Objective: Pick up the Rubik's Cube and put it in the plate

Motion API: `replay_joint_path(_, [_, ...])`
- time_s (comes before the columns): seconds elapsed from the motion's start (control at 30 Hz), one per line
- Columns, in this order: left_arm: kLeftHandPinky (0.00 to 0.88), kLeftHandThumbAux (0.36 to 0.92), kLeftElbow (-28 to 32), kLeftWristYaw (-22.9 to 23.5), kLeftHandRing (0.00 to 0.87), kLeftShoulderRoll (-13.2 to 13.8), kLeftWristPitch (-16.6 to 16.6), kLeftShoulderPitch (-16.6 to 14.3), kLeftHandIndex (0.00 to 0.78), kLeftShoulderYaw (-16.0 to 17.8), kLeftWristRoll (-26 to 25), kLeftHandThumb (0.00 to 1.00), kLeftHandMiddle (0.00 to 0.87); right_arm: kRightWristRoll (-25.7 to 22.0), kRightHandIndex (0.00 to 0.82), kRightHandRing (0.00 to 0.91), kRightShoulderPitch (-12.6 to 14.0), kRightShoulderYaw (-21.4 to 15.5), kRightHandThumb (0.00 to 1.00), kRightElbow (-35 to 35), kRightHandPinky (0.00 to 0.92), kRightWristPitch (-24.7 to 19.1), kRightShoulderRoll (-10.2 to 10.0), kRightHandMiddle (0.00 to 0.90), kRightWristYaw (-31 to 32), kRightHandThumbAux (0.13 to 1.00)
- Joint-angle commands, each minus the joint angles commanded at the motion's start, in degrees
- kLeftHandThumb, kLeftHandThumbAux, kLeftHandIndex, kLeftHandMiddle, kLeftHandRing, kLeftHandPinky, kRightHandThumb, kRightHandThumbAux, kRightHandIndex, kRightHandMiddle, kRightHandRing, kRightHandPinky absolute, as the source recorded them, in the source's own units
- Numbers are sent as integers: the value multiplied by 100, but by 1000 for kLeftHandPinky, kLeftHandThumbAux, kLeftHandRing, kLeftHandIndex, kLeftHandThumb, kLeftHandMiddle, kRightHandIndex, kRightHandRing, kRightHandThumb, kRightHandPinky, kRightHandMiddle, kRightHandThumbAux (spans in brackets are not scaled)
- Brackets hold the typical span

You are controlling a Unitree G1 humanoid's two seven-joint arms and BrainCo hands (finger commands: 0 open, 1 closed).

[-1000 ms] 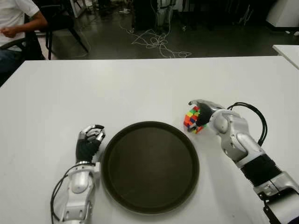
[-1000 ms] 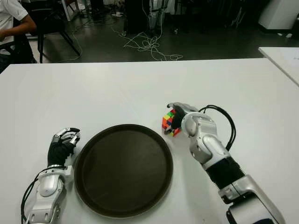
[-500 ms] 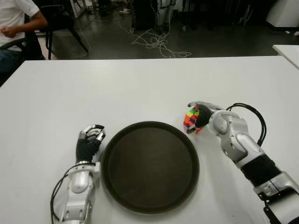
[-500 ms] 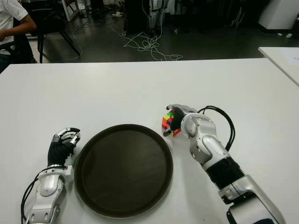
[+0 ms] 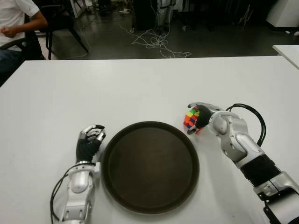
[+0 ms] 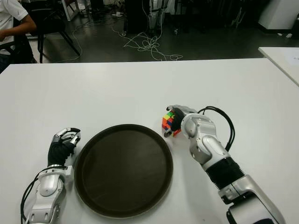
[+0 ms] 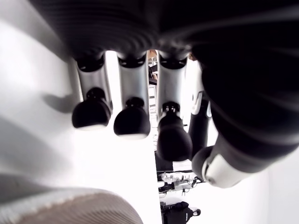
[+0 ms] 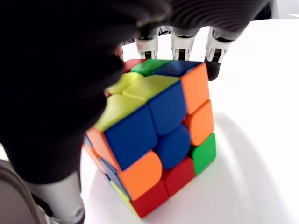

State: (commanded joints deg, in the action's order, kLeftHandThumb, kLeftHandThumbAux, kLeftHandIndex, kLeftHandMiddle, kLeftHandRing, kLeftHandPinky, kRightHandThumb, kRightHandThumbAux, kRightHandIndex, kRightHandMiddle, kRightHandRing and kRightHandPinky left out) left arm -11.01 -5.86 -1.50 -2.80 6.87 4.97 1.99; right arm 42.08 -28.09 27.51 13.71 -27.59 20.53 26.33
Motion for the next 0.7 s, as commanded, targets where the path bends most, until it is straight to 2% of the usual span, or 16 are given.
replay_joint_path(0.7, [803, 706, -10, -102, 824, 26, -4, -5, 444, -13, 205, 709, 805, -23, 19, 41, 138, -22, 0, -77, 15, 96, 19, 53, -45, 842])
